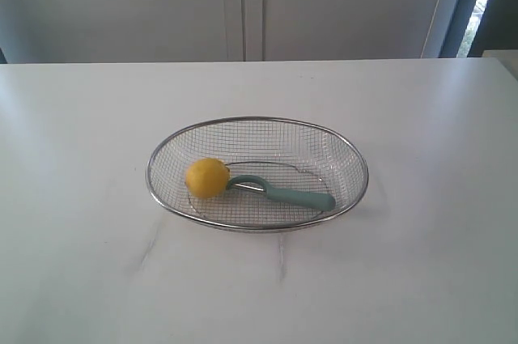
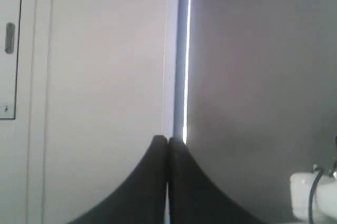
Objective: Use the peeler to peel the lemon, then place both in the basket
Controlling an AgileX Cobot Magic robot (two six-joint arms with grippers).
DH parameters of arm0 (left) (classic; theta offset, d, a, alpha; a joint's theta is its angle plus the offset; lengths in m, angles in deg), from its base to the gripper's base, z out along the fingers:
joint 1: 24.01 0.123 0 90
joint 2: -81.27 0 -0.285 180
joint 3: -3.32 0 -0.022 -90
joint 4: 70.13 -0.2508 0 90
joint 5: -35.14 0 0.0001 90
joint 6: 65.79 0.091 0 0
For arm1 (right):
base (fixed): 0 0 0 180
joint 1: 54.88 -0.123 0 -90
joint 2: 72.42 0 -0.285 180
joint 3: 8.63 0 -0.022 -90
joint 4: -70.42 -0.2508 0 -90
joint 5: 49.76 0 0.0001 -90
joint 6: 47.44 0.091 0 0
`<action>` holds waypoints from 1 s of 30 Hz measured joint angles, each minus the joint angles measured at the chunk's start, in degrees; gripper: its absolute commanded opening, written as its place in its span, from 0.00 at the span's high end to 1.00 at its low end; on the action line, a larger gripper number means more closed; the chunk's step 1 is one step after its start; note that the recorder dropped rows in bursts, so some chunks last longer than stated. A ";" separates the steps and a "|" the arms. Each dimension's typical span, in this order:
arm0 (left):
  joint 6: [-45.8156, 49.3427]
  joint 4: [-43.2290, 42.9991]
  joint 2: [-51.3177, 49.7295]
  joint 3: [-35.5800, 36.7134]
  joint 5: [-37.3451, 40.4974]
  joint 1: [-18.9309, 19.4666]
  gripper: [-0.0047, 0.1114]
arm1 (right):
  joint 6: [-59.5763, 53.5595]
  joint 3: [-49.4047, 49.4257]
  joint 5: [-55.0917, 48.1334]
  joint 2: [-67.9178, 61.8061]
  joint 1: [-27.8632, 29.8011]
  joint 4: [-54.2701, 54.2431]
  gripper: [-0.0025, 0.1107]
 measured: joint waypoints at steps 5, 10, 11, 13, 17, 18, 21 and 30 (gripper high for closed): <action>-0.04 0.00 0.00 0.00 0.00 0.00 0.95 | 0.00 11.30 1.35 2.42 0.91 -5.56 0.98; -0.04 0.00 0.00 0.00 0.00 0.00 0.95 | 4.98 24.10 15.55 3.34 1.16 -6.84 0.98; -0.04 0.00 0.00 0.00 0.00 0.00 0.95 | 6.75 26.86 19.13 3.44 1.16 -6.96 0.98; -0.04 0.00 0.00 0.00 0.00 0.00 0.95 | 8.93 32.23 24.84 3.55 1.16 -7.19 0.98; -0.04 0.00 0.00 0.00 0.00 0.00 0.95 | 9.96 41.50 31.23 4.67 1.16 -7.17 0.98; -0.04 0.00 0.00 0.00 0.00 0.00 0.95 | 9.62 43.80 31.85 4.72 1.16 -7.04 0.98; -0.04 0.00 0.00 0.00 0.00 0.00 0.95 | 7.70 49.60 32.23 4.72 1.16 -6.64 0.98; -0.04 0.00 0.00 0.00 0.00 0.00 0.95 | -0.16 59.97 31.05 4.72 1.16 -6.35 0.98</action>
